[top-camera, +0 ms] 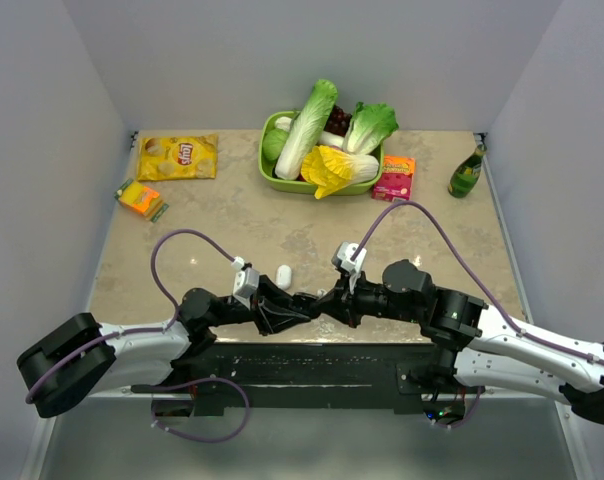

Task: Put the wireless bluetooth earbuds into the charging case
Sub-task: Place the earbud in the charging case.

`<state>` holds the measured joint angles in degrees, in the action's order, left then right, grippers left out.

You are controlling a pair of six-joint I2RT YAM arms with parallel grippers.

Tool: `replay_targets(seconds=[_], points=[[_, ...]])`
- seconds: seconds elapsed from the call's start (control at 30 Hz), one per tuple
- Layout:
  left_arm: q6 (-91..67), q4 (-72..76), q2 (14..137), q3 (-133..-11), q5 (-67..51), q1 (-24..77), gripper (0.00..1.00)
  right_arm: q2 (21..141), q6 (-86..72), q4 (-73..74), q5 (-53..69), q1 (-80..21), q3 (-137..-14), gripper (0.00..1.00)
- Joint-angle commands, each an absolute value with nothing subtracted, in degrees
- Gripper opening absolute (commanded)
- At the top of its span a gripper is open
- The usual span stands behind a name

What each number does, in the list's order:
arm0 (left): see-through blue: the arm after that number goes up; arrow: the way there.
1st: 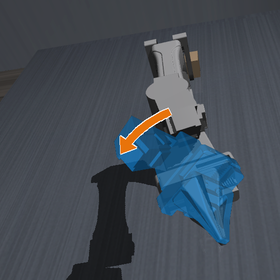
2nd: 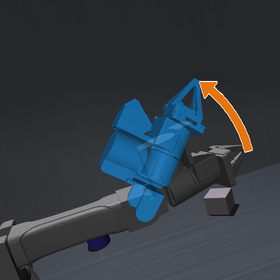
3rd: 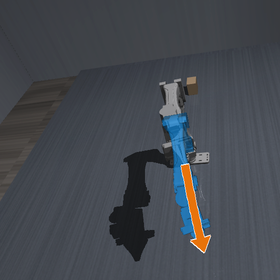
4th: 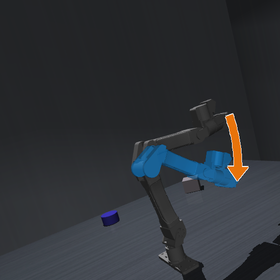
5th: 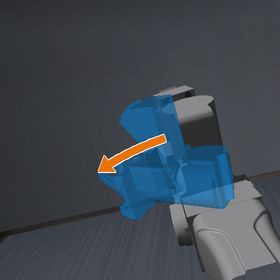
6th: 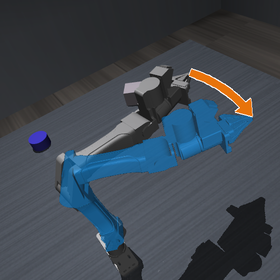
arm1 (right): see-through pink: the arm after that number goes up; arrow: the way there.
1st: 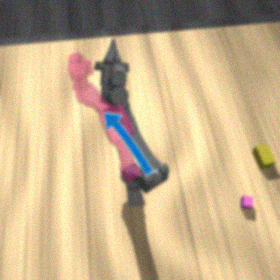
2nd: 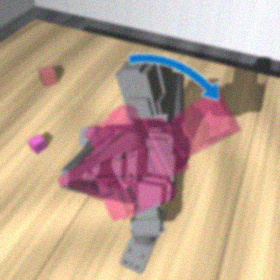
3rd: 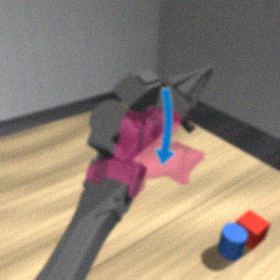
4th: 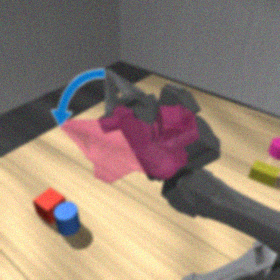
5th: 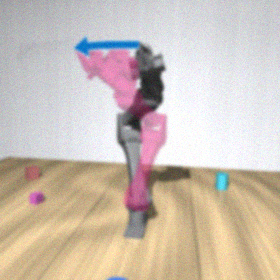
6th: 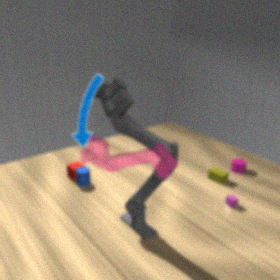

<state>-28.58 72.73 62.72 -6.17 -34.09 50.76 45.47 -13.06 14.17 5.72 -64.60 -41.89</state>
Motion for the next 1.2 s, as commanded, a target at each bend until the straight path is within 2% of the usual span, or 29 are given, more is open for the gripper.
replay_targets(seconds=[0.0, 0.07, 0.5, 1.17], points=[[-28.8, 85.8, 62.2, -7.5, -34.1, 51.0, 0.0, 45.5, -13.4, 12.9, 5.8, -64.9, -43.8, 0.03], [-28.8, 85.9, 62.3, -7.6, -34.0, 51.0, 0.0, 45.5, -13.3, 12.6, 6.5, -64.9, -43.8, 0.0], [-33.1, 93.5, 63.5, -8.1, -38.5, 51.0, 0.0, 42.4, -9.1, 14.3, 10.5, -64.8, -44.7, 0.0], [-33.1, 90.7, 62.5, -13.0, -44.1, 50.9, 0.0, 42.8, -6.1, 21.0, 15.4, -64.9, -49.0, 0.0]])
